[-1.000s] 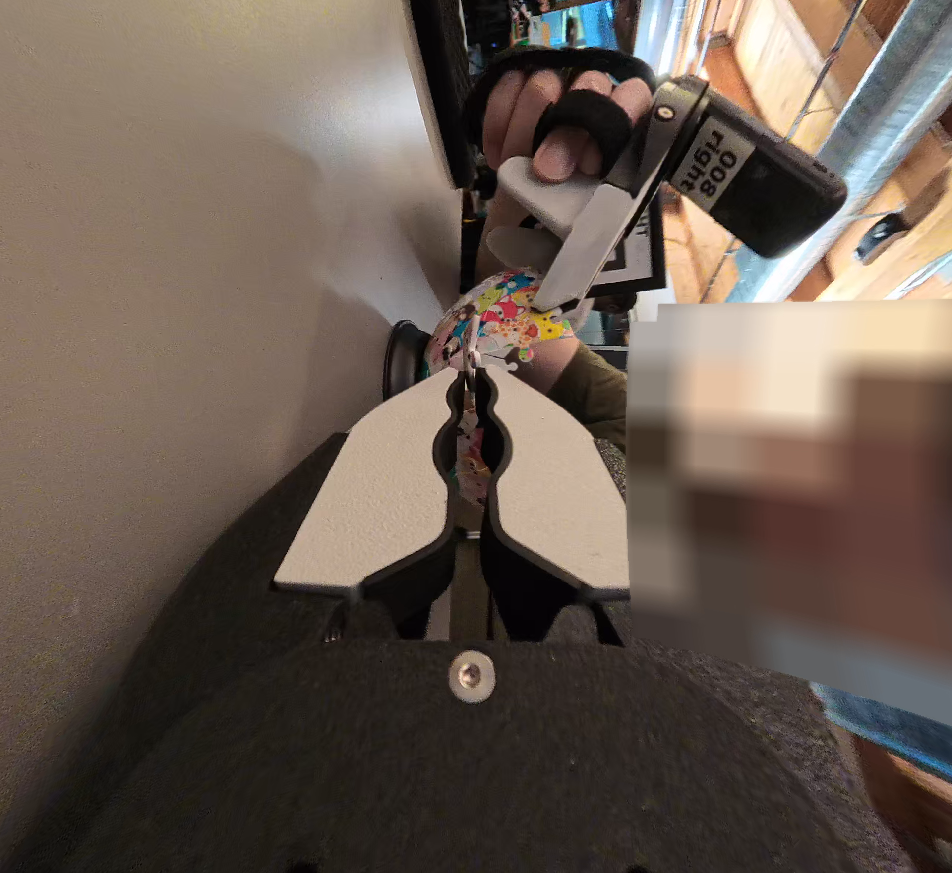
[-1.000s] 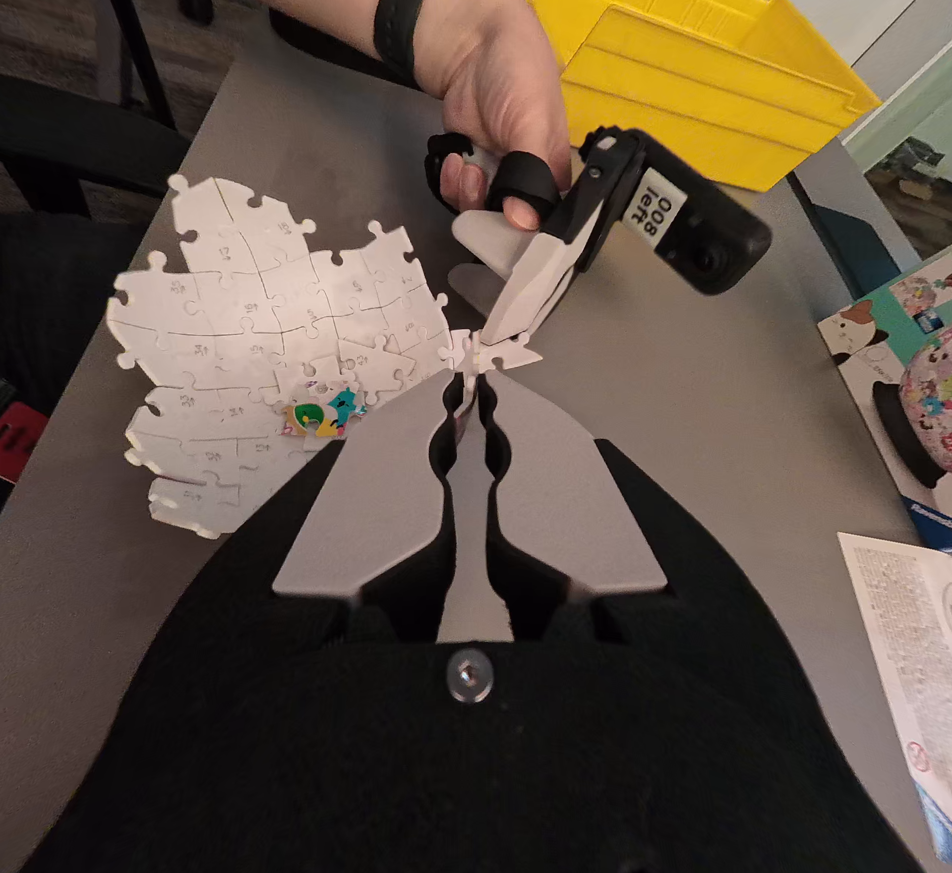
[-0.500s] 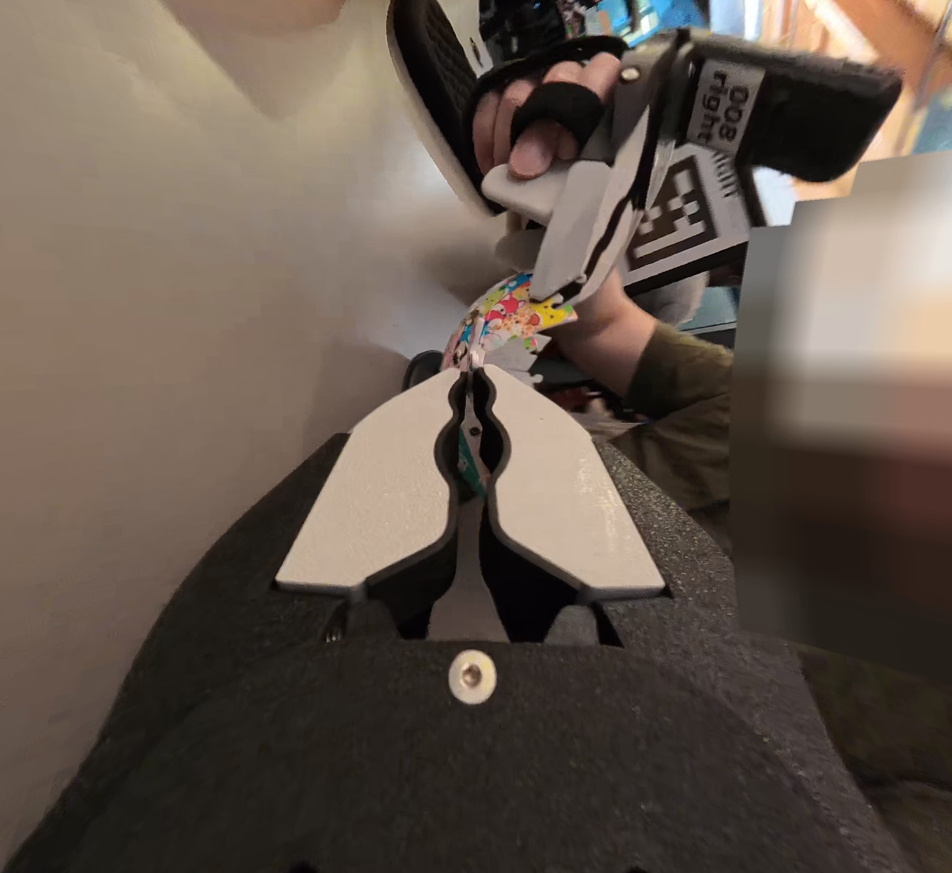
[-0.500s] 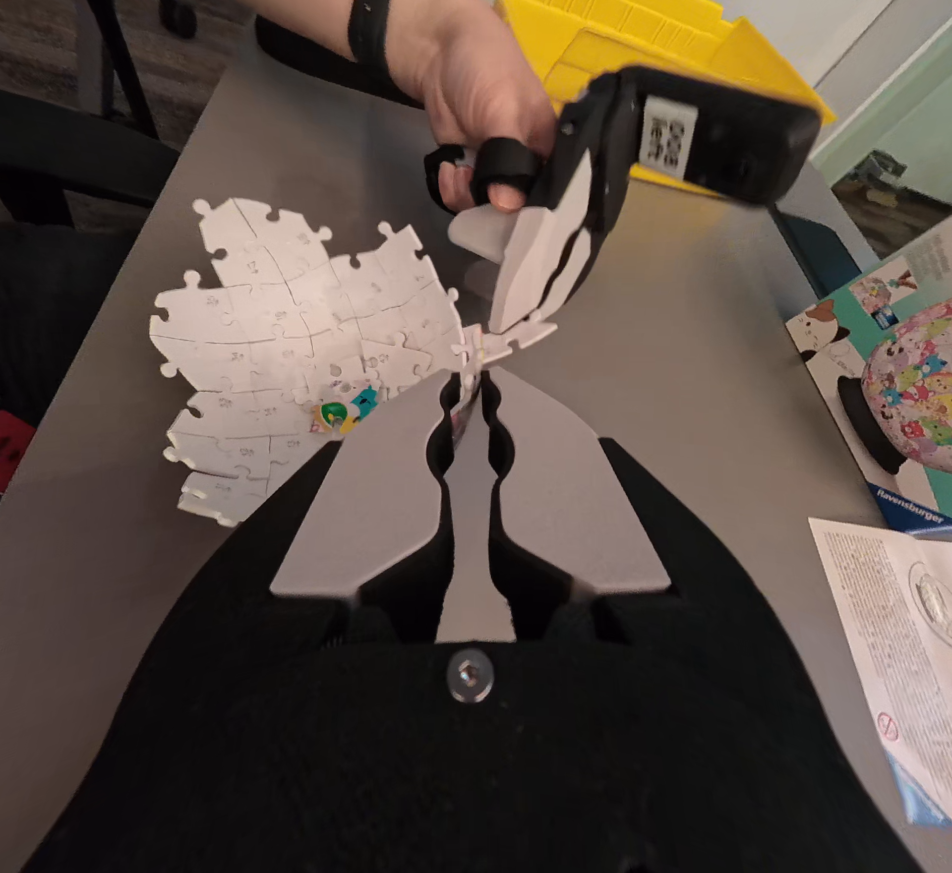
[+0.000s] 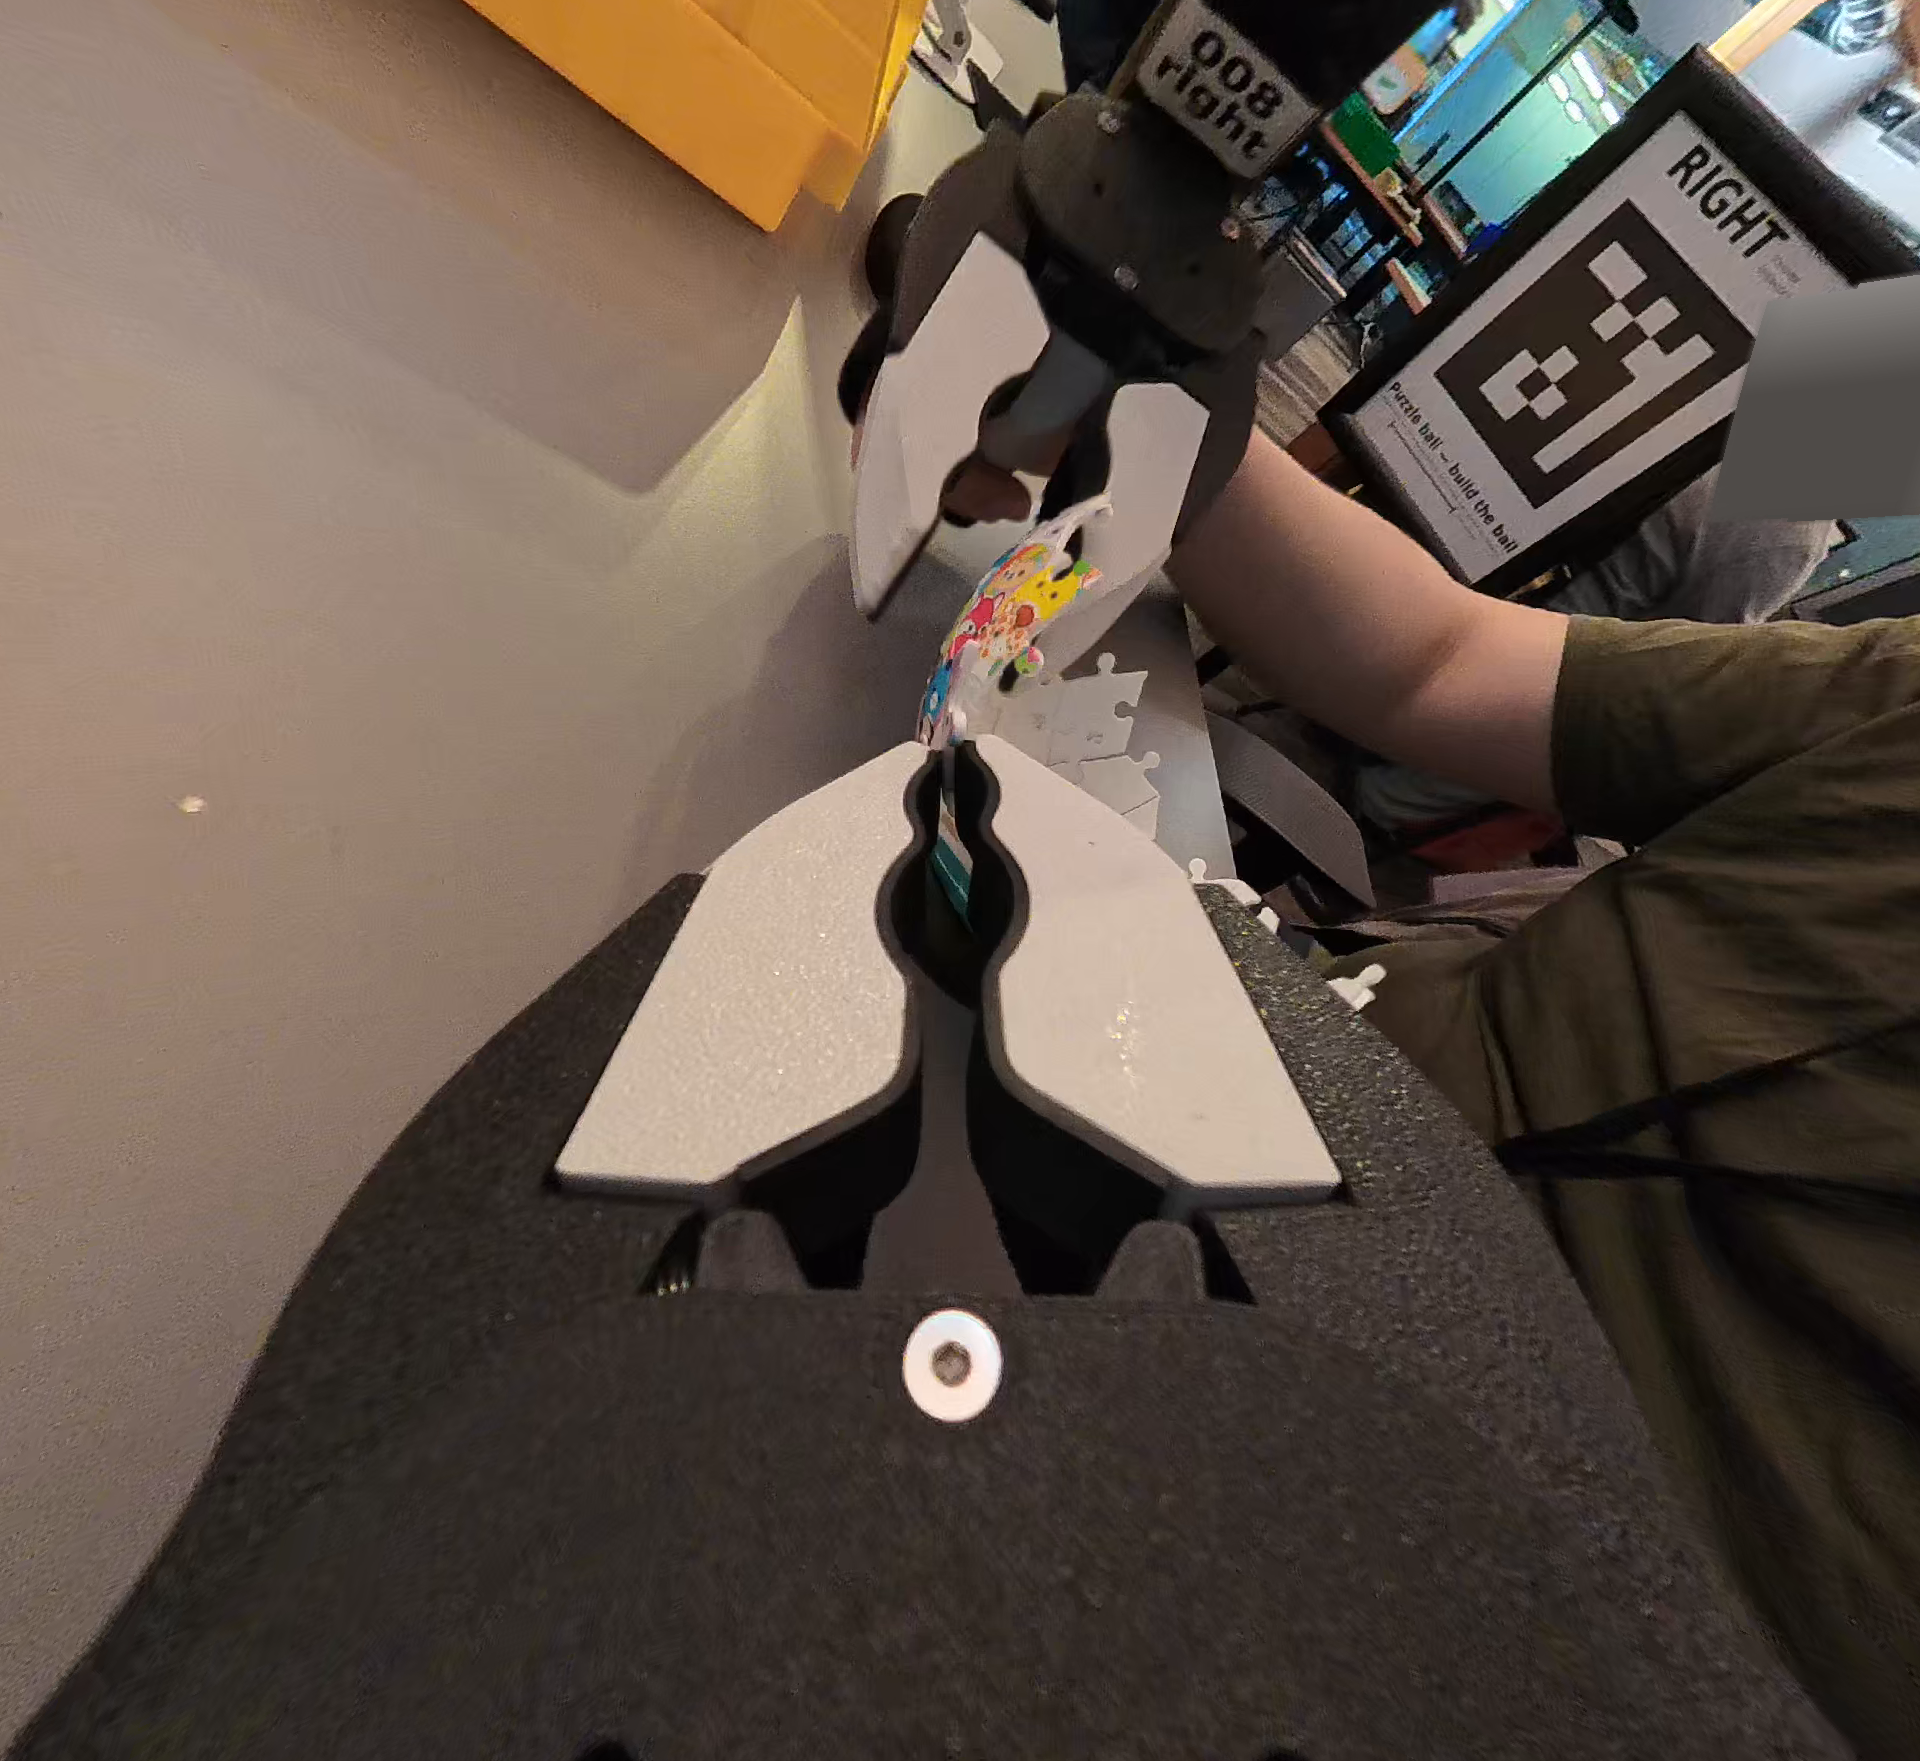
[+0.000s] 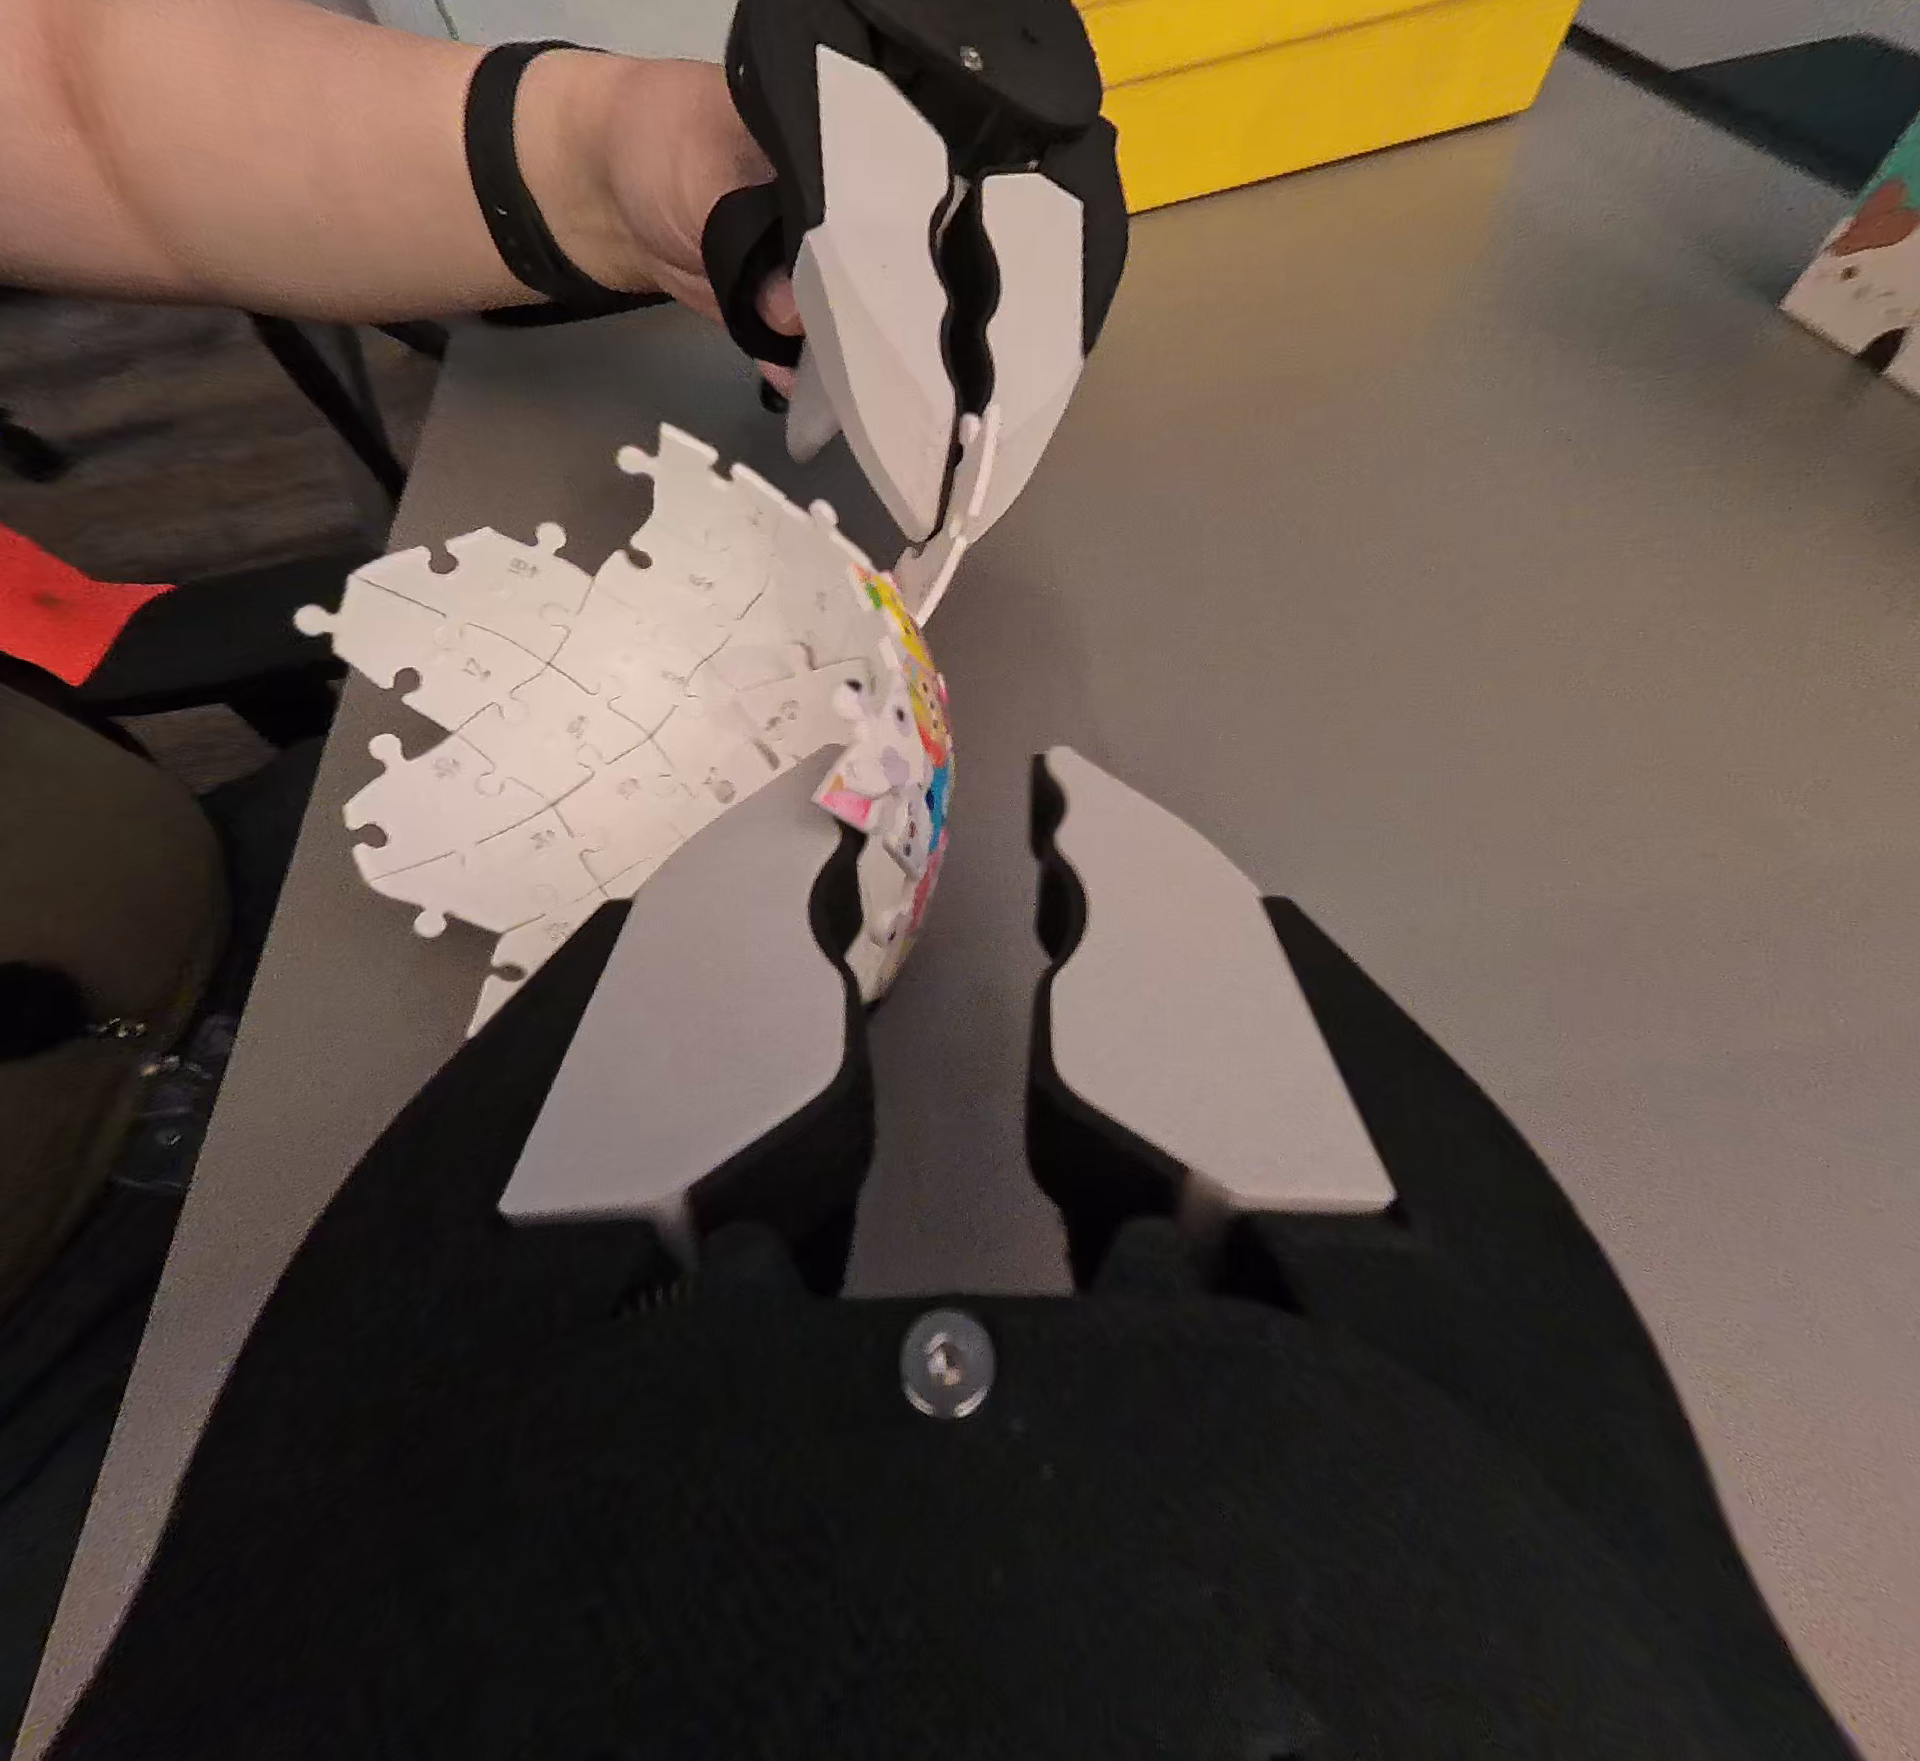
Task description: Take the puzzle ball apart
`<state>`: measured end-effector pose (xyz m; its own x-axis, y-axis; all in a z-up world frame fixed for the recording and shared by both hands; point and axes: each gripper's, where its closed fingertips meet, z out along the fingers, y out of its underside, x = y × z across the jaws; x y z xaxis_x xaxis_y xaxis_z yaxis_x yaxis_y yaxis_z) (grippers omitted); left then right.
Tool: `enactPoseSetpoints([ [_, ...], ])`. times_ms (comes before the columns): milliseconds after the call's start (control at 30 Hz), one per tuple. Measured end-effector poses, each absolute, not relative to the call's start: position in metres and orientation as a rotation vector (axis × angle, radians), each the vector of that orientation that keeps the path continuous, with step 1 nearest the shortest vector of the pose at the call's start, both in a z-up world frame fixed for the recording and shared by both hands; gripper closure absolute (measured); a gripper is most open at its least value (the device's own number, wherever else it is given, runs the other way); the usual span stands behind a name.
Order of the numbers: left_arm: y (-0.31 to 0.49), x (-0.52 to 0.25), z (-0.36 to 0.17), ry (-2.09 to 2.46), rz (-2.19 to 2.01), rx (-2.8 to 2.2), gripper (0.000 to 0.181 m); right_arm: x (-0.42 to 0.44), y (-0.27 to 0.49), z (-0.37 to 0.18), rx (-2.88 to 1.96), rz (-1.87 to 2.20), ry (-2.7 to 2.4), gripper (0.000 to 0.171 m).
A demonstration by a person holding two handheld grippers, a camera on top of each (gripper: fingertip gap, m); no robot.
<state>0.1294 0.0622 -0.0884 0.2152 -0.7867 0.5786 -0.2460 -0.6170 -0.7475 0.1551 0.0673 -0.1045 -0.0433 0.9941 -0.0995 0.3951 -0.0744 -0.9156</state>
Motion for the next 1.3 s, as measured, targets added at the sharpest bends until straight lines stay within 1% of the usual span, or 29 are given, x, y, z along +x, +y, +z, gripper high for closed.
enactPoseSetpoints([
  [33,0.062,0.130,-0.088,0.943,-1.415,-1.981,0.179,0.154,0.063,-0.107,-1.544,1.126,-1.532,0.153],
  [67,0.063,0.129,-0.087,0.932,-1.418,-1.967,0.179,0.153,0.063,-0.109,-1.557,1.126,-1.537,0.158],
  [133,0.063,0.128,-0.087,0.954,-1.400,-1.939,0.179,0.152,0.062,-0.111,-1.576,1.128,-1.533,0.161],
  [300,0.056,0.121,-0.083,1.181,-1.222,-1.768,0.179,0.153,0.061,-0.119,-1.638,1.159,-1.560,0.165],
  [367,0.062,0.114,-0.070,1.180,-1.149,-1.671,0.179,0.152,0.061,-0.120,-1.664,1.192,-1.550,0.165],
  [467,0.070,0.106,-0.064,1.122,-1.169,-1.734,0.179,0.150,0.066,-0.119,-1.661,1.142,-1.526,0.165],
  [500,0.070,0.106,-0.062,1.106,-1.198,-1.760,0.179,0.149,0.069,-0.118,-1.671,1.105,-1.511,0.163],
  [567,0.076,0.106,-0.059,1.050,-1.186,-1.803,0.179,0.144,0.072,-0.109,-1.646,1.084,-1.471,0.140],
  [667,0.079,0.109,-0.047,0.979,-1.238,-1.823,0.179,0.147,0.074,-0.088,-1.576,1.068,-1.427,0.124],
  [700,0.079,0.111,-0.042,0.966,-1.255,-1.822,0.179,0.148,0.075,-0.074,-1.533,1.084,-1.389,0.124],
  [733,0.077,0.113,-0.037,0.968,-1.265,-1.811,0.179,0.150,0.077,-0.058,-1.496,1.090,-1.333,0.125],
  [833,0.072,0.122,-0.028,1.027,-1.211,-1.792,0.179,0.152,0.081,-0.018,-1.451,1.090,-1.240,0.145],
  [900,0.072,0.131,-0.022,1.061,-1.153,-1.778,0.179,0.147,0.075,-0.013,-1.526,1.112,-1.282,0.144],
  [967,0.068,0.143,-0.014,1.098,-1.165,-1.747,0.179,0.143,0.080,-0.018,-1.638,1.074,-1.288,0.139],
  [1000,0.066,0.148,-0.009,1.116,-1.175,-1.737,0.179,0.143,0.081,-0.017,-1.651,1.079,-1.286,0.141],
  [1033,0.067,0.152,-0.006,1.117,-1.164,-1.731,0.179,0.143,0.075,-0.013,-1.633,1.130,-1.304,0.161],
  [1067,0.069,0.154,-0.003,1.115,-1.144,-1.726,0.175,0.145,0.072,-0.006,-1.617,1.183,-1.290,0.168],
  [1133,0.070,0.156,0.013,1.077,-1.173,-1.710,0.137,0.162,0.085,0.003,-1.666,1.145,-1.219,0.168],
  [1167,0.072,0.151,0.023,1.051,-1.165,-1.696,0.135,0.180,0.097,0.009,-1.688,1.080,-1.175,0.168],
  [1200,0.076,0.144,0.033,1.013,-1.142,-1.669,0.136,0.204,0.117,0.018,-1.714,0.987,-1.113,0.168],
  [1233,0.078,0.137,0.040,0.986,-1.112,-1.647,0.142,0.237,0.142,0.023,-1.769,0.860,-1.045,0.168],
  [1267,0.079,0.130,0.042,0.975,-1.072,-1.642,0.149,0.275,0.169,0.022,-1.866,0.730,-0.980,0.168],
  [1300,0.078,0.125,0.041,0.990,-1.038,-1.646,0.151,0.313,0.191,0.017,-1.976,0.649,-0.914,0.168],
])
